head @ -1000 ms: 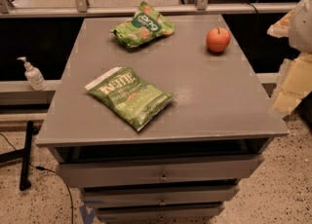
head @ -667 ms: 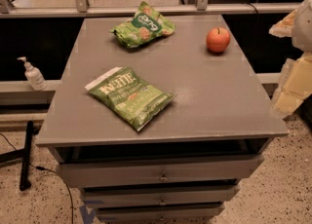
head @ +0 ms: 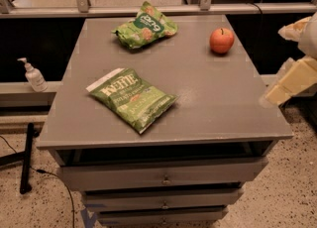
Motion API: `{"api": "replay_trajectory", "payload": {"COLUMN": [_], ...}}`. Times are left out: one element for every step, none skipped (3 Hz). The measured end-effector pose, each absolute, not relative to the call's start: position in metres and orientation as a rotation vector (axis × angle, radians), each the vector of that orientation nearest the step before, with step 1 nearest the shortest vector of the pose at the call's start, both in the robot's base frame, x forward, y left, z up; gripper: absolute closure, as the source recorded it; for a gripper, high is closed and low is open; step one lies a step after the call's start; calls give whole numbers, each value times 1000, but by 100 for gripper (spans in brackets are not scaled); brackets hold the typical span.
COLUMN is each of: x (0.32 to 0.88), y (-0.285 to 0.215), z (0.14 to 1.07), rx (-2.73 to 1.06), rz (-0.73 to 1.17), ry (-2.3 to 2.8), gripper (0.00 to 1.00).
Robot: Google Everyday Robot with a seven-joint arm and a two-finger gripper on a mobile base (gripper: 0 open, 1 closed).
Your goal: Move apple near green jalapeno chip bag
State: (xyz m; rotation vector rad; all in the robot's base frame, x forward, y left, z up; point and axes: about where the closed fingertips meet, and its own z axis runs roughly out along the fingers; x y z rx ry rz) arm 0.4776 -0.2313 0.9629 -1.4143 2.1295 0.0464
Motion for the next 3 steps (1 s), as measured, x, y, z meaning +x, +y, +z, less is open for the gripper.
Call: {"api": "replay_trajectory", "payload": {"x": [523, 572, 616], "y": [-240, -250, -255], "z": [959, 953, 942], "rx": [-1276, -1138, -1043], "rz": [89, 150, 197], "ry": [2025, 1926, 1863], "gripper": [0, 0, 0]}}
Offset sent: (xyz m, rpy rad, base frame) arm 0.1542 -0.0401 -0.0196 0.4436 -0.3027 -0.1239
